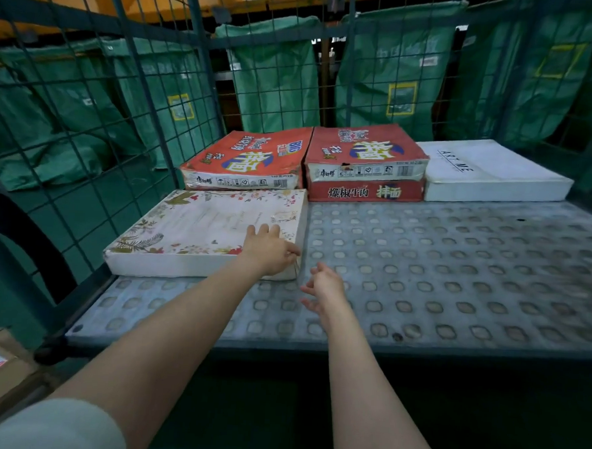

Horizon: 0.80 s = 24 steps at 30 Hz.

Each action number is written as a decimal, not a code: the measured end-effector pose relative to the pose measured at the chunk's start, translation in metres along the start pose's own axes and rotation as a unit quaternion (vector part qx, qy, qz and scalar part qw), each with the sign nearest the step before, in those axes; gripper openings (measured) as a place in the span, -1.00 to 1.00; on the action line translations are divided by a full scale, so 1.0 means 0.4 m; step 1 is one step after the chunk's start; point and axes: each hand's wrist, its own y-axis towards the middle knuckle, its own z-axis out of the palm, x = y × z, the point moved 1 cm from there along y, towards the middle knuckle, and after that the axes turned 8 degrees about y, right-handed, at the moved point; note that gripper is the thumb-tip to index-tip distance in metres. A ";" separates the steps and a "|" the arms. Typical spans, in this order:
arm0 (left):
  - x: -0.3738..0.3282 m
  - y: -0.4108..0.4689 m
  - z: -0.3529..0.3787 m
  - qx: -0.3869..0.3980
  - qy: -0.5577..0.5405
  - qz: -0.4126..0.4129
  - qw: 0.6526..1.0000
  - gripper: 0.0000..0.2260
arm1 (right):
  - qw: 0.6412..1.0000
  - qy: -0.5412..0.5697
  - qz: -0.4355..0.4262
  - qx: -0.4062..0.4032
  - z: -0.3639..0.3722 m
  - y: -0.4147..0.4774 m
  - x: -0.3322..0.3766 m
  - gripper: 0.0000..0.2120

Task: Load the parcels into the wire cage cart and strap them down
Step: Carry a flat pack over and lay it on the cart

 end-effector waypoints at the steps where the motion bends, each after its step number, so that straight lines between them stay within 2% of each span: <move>1: -0.003 -0.001 -0.009 0.015 -0.009 0.000 1.000 -0.67 | 1.000 0.000 -0.006 0.000 -0.001 -0.004 0.003 -0.53; 4: -0.007 -0.001 -0.049 0.042 -0.061 -0.002 0.997 -0.65 | 0.999 0.023 -0.027 -0.018 -0.019 -0.024 0.032 -0.55; 8: -0.043 0.008 -0.140 0.009 -0.195 0.013 0.981 -0.61 | 0.996 0.063 -0.041 -0.052 -0.083 -0.047 0.107 -0.58; 12: -0.175 0.006 -0.233 -0.006 -0.274 0.114 0.955 -0.74 | 0.987 -0.003 -0.129 -0.094 -0.259 -0.097 0.229 -0.56; 14: -0.270 -0.005 -0.269 -0.021 -0.306 0.163 0.938 -0.77 | 0.979 -0.041 -0.143 -0.138 -0.391 -0.142 0.267 -0.55; 18: -0.471 -0.050 -0.340 -0.023 -0.298 0.271 0.915 -0.77 | 0.963 -0.078 -0.129 -0.223 -0.608 -0.249 0.286 -0.56; 24: -0.736 -0.162 -0.443 -0.035 -0.267 0.382 0.884 -0.76 | 0.942 -0.089 -0.119 -0.301 -0.795 -0.386 0.268 -0.61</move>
